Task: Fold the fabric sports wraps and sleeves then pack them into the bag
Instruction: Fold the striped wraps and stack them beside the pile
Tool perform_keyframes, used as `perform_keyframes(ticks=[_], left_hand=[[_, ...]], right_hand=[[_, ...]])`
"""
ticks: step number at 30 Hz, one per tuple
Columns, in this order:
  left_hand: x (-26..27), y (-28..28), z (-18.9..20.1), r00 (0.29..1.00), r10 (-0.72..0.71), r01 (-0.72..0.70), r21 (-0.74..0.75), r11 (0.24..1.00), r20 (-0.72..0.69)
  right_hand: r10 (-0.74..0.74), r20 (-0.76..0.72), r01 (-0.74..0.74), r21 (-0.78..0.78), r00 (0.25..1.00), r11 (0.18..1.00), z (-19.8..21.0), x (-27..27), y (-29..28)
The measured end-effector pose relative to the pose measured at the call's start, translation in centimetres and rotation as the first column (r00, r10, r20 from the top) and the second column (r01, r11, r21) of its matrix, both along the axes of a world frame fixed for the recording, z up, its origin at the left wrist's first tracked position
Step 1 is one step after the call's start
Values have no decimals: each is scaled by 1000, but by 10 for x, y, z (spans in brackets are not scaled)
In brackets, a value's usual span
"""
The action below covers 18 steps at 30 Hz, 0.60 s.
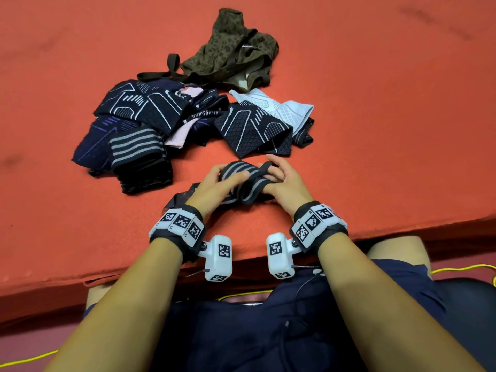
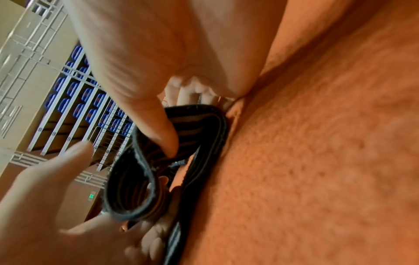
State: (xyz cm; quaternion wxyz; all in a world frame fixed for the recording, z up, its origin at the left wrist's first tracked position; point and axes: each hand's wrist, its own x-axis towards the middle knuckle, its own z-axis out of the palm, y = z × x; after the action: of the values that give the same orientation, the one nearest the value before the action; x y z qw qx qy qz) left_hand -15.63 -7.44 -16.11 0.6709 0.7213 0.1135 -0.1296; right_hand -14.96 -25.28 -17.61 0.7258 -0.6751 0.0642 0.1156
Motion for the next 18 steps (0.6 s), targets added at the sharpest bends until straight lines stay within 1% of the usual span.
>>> perform_keyframes(ticks=[3, 5, 8, 10, 12, 14, 16, 18], left_hand=[[-2, 2, 0, 999, -54, 54, 94, 994, -2], [-2, 0, 2, 996, -80, 75, 162, 984, 25], [-1, -1, 4, 999, 22, -26, 140, 990, 26], [-1, 1, 3, 996, 86, -86, 125, 988, 7], [1, 5, 1, 987, 158, -154, 140, 978, -17], [3, 7, -2, 973, 232, -233, 125, 965, 20], [5, 10, -5, 959, 278, -283, 115, 952, 60], [2, 15, -8, 962, 262, -270, 138, 953, 79]], right_hand=[[31, -14, -31, -47, 999, 998, -3, 0, 0], [-13, -42, 11, -35, 999, 999, -3, 2, -1], [-148, -60, 147, -17, 987, 989, -4, 7, -6], [-207, -52, 206, -25, 977, 978, -3, 10, -10], [-233, -31, 230, -78, 972, 970, -3, 12, -12], [-278, -14, 274, -134, 960, 952, -5, 12, -17], [-334, -13, 327, -172, 942, 929, -9, 11, -24], [-338, -27, 327, -200, 941, 924, -4, 7, -27]])
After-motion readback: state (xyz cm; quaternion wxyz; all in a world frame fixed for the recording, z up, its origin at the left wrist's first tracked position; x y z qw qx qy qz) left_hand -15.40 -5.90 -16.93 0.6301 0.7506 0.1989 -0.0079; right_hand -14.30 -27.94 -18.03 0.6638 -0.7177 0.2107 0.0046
